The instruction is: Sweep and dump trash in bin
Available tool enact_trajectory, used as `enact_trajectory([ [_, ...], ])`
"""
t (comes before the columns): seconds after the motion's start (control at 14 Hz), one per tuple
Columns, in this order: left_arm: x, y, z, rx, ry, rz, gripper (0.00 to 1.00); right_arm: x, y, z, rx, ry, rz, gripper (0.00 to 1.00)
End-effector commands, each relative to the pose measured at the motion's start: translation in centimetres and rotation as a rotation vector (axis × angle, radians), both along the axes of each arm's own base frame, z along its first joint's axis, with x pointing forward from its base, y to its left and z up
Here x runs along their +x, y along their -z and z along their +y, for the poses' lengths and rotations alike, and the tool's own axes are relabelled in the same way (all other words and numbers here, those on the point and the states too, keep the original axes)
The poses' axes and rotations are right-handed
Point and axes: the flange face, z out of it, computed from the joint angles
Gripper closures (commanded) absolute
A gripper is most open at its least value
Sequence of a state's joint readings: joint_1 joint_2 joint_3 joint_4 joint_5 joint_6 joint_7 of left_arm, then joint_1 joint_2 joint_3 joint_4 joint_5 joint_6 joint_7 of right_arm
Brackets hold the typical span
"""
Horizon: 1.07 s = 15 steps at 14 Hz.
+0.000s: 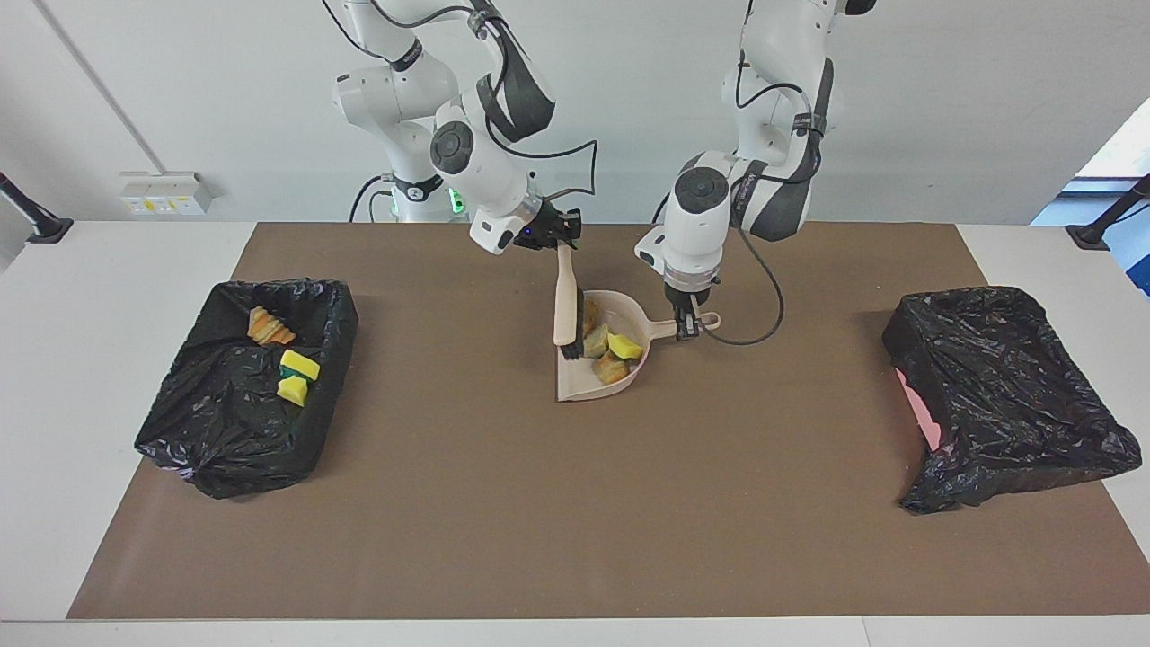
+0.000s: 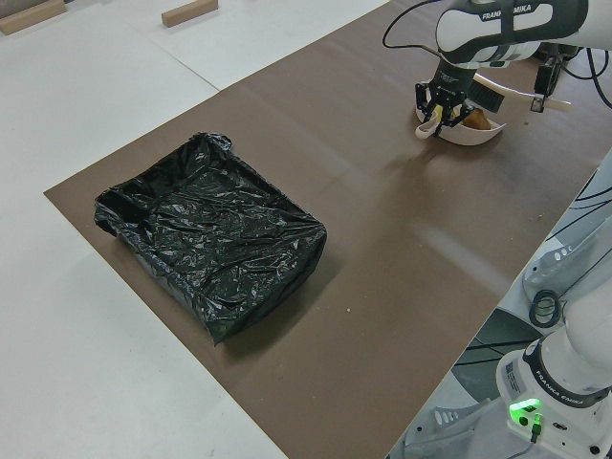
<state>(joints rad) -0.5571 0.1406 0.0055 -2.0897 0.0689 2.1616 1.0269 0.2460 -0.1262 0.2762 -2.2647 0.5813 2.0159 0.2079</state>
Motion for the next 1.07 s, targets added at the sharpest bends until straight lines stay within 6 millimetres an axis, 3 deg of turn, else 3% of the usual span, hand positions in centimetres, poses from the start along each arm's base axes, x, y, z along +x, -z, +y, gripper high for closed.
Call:
enact_trajectory([
  [0.0, 0.8, -0.4, 3.1, 0.011, 0.03, -0.004, 1.0, 0.7, -4.1, -1.3, -0.131, 0.001, -0.041, 1.0],
  [0.21, 1.6, -1.9, 5.9, 0.015, 0.056, 0.016, 1.0, 1.1, -7.7, -2.7, -0.322, -0.033, -0.071, 1.0],
  [0.36, 2.5, -2.5, 7.9, 0.005, 0.062, 0.014, 1.0, 0.9, -7.7, -3.5, -0.377, -0.025, -0.058, 1.0],
  [0.57, 3.9, -5.1, 13.3, -0.054, 0.069, 0.007, 1.0, 0.2, -6.5, -4.5, -0.394, -0.028, 0.023, 1.0],
  [0.72, 4.9, -7.3, 18.1, -0.074, 0.059, -0.011, 1.0, -0.8, -4.6, -3.4, -0.41, -0.017, 0.033, 1.0],
  [0.86, 5.5, -8.6, 23.0, -0.073, 0.018, -0.003, 1.0, -1.7, -3.3, 0.1, -0.397, 0.008, 0.028, 1.0],
  [1.0, 6.0, -9.5, 28.7, -0.084, -0.073, 0.011, 1.0, -3.9, -2.2, 3.3, -0.409, 0.007, 0.058, 1.0],
])
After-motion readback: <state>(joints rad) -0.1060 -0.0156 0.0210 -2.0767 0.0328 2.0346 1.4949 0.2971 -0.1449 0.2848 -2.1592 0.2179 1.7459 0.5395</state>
